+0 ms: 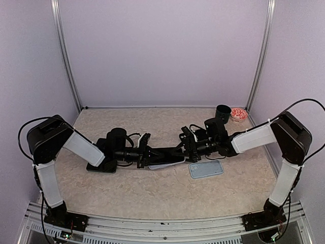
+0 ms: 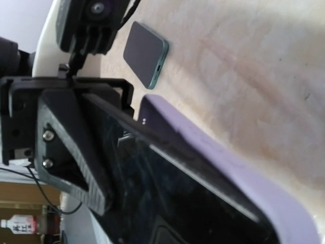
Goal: Put the phone into the phone case
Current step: Install the phone on the phone case.
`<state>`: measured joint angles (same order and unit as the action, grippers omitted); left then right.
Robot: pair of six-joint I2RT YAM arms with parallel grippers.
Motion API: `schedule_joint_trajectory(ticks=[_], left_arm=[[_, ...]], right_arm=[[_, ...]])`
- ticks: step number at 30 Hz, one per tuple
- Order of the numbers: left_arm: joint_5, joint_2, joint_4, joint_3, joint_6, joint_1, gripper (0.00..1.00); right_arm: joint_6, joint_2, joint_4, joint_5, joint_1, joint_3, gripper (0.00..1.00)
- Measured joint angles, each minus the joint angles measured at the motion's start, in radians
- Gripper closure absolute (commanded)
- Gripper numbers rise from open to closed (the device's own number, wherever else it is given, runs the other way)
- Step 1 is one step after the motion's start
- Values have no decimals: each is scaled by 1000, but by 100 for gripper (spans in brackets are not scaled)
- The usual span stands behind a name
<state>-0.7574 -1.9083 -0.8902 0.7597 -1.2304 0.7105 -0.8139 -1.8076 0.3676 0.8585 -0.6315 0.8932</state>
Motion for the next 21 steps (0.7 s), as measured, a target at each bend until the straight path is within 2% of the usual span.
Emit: schedule_joint_trajectory(ticks=[6, 17, 21], left_arm=[[-13, 0, 0, 2, 9, 6, 100], [-38, 0, -8, 5, 5, 10, 100], [-44, 0, -18, 8, 4, 10, 100]], right_arm=[[-43, -16, 44, 25, 3, -16, 43], [-101, -29, 158, 65, 5, -62, 52], [-123, -29, 197, 75, 6, -74, 60]])
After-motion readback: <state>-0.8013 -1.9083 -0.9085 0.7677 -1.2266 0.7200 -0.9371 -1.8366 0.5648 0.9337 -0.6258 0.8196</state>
